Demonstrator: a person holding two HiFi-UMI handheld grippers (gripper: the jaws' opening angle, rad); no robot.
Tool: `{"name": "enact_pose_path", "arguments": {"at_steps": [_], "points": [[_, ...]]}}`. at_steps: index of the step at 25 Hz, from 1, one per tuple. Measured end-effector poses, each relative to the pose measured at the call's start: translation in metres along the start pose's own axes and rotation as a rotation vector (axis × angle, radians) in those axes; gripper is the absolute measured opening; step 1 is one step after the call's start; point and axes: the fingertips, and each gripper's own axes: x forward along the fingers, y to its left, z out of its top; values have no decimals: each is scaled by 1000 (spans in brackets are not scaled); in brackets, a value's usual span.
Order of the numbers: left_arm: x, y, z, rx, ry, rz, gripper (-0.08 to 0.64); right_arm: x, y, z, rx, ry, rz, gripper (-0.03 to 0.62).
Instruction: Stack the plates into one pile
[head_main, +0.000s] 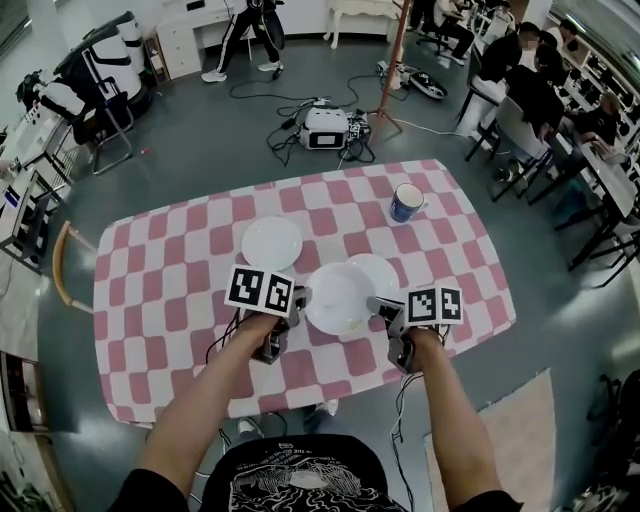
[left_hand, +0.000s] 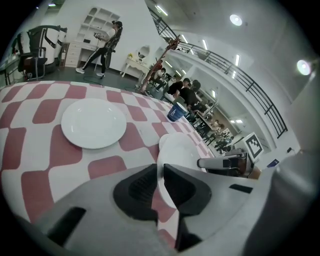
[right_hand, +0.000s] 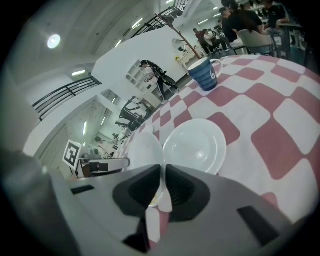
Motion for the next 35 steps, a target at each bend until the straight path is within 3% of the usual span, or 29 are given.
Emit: {"name": "enact_pose_path", "arguments": {"at_steps": [17, 23, 29, 35], "points": [[88, -21, 20, -114, 17, 30, 44, -7, -87, 51, -10, 88, -20, 44], [98, -18, 23, -139, 17, 36, 48, -1, -97, 57, -16, 95, -47, 49], [99, -13, 21, -129, 28, 61, 55, 4, -95, 63, -87, 87, -73, 57], [97, -17, 19, -108, 27, 70, 109, 1, -95, 62, -137, 80, -109, 164]]}}
